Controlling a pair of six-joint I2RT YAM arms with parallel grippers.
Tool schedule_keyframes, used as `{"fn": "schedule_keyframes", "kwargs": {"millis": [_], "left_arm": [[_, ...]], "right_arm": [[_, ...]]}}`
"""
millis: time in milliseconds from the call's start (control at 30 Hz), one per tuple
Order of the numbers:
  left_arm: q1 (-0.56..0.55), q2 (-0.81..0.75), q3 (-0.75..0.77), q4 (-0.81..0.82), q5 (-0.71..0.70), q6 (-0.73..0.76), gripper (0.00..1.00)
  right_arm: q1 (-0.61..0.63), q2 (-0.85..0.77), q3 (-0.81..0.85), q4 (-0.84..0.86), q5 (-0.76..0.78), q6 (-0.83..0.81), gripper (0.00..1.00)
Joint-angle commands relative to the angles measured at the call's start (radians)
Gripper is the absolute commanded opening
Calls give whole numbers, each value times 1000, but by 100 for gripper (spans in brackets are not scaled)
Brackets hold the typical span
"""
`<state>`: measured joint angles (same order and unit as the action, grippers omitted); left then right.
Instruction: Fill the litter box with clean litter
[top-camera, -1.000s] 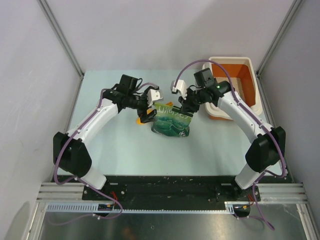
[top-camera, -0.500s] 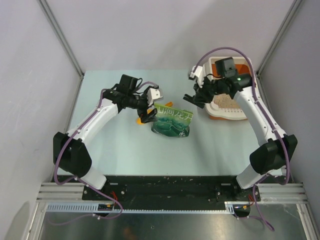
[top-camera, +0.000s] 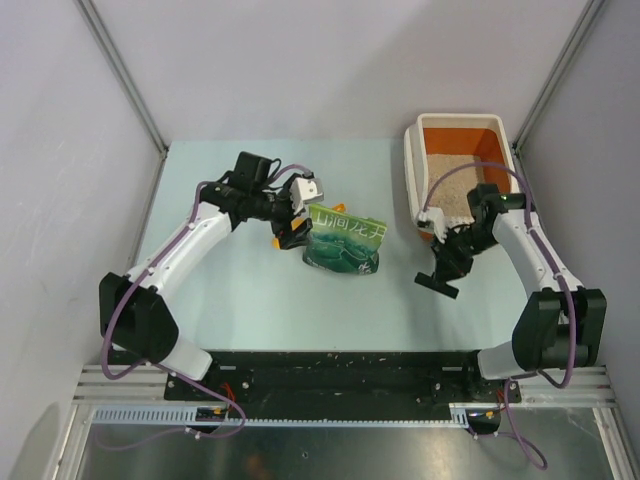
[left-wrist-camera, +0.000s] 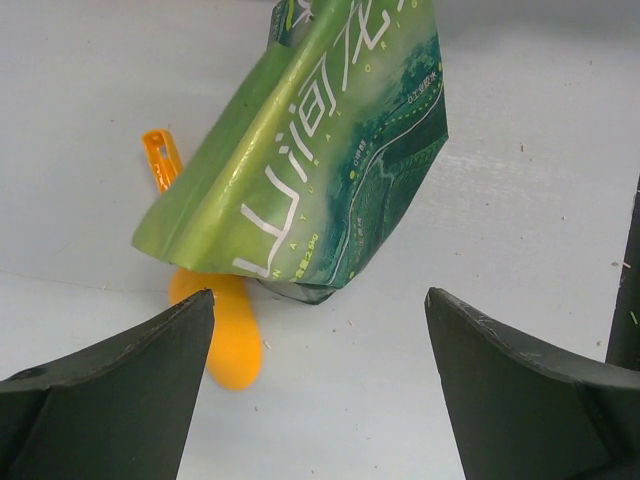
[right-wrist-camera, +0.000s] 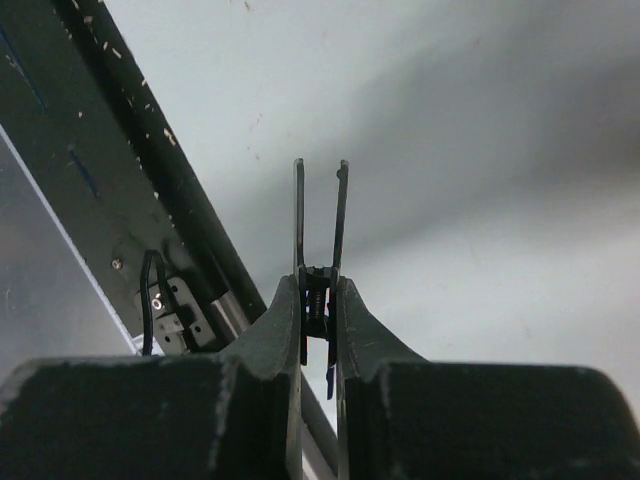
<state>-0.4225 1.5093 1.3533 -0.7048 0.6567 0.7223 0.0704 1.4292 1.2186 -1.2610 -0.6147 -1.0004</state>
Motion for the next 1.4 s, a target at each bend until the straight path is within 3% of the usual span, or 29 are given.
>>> {"fn": "schedule_keyframes", "kwargs": {"millis": [0,167,467,567,767,967,1000,1100,1167,1233,1267,1367], "left_arm": [[4,-34,-11,-5,-5,-21,91],[5,-31,-10,-5,-20,-21,91],[5,-49,-10,-5,-63,-26,92],[5,-55,-11,-7,-72,-26,92],[5,-57,-10,-7,-51,-55,93],[10,-64,3,-7,-52,-86,94],[11,-55,12,-4,-57,-130,95],[37,-14,78,-4,-81,-301,97],[76,17,136,-5,-25,-459,98],[128,55,167,7,88,-568,100],[143,64,165,52,124,-698,100],[169,92,150,129,176,-864,100]], "right_arm": [[-63,4,-79,-40,-37,-84,0],[-138,48,-169,18,-71,-72,0],[-150,47,-356,250,-14,-41,5],[-158,40,-386,308,-11,-15,15],[-162,48,-387,423,79,111,53],[-164,-47,-292,287,64,99,72],[-162,-71,-257,263,22,100,80],[-123,-171,-199,196,-52,127,83],[-46,-223,-157,195,-74,193,87],[12,-248,-136,254,-74,259,89],[49,-262,-130,285,-68,338,92],[146,-254,-108,415,-49,483,99]]}}
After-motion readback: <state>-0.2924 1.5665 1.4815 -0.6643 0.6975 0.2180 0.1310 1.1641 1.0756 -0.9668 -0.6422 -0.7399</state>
